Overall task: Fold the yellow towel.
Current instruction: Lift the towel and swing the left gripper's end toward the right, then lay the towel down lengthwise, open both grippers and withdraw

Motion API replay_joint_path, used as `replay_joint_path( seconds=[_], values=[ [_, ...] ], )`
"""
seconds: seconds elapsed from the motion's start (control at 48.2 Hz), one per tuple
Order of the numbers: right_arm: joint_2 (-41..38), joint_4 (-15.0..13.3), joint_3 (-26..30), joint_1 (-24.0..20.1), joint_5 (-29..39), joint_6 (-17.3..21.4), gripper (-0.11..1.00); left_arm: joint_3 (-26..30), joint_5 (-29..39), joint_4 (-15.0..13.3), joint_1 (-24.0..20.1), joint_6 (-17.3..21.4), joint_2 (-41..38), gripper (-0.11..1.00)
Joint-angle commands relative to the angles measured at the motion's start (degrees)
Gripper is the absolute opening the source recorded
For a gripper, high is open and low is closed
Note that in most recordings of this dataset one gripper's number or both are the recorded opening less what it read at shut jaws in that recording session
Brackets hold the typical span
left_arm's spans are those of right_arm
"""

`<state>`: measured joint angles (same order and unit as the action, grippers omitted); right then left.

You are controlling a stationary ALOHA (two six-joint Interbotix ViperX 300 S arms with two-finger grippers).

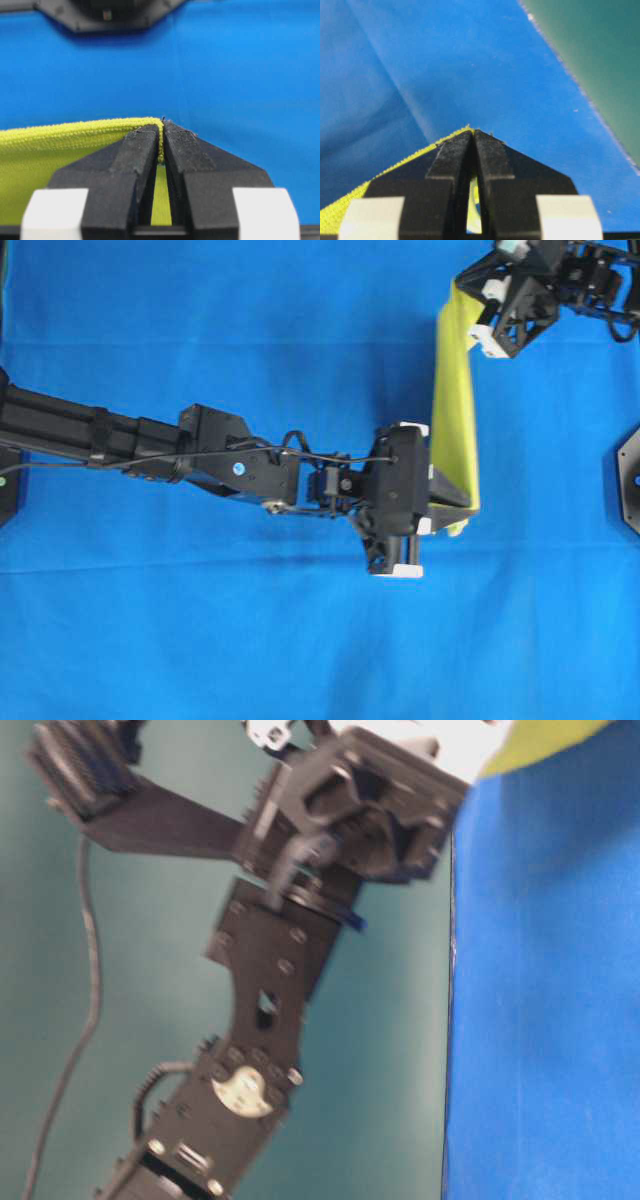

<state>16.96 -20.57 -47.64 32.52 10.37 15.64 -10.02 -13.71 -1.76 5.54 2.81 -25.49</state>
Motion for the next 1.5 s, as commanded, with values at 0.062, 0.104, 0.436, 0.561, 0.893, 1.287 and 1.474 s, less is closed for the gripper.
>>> replay_joint_path(
  seconds=[0.062,0.104,0.436,0.561,0.893,1.287,1.474],
  values=[
    [-6.3,-0.1,4.2,0.7,-5.5,0.4,0.02,-6.2,-2.5,0.1,4.0,-2.5,4.2,0.03],
    [-8.4,-0.1,5.4,0.2,-6.8,0.4,0.02,-9.4,-3.7,0.1,4.0,-4.1,5.4,0.04],
    [-20.8,-0.1,16.4,-4.4,-9.1,0.4,0.02,-26.4,-12.2,0.1,4.2,-13.4,11.4,0.04],
    [-21.9,-0.1,17.6,-5.0,-9.1,0.4,0.02,-27.5,-12.7,0.1,4.3,-13.5,11.7,0.04],
    [-22.1,-0.1,16.9,-5.4,-9.1,0.4,0.02,-27.4,-11.0,0.1,3.6,-13.4,11.7,0.04],
    [-23.6,-0.2,16.3,-5.8,-8.6,0.0,0.13,-27.2,-10.8,0.1,2.9,-13.1,11.7,0.60],
    [-23.6,-0.4,16.0,-6.0,-7.9,-0.4,0.64,-26.8,-10.5,0.1,2.1,-13.0,12.0,0.72]
  ],
)
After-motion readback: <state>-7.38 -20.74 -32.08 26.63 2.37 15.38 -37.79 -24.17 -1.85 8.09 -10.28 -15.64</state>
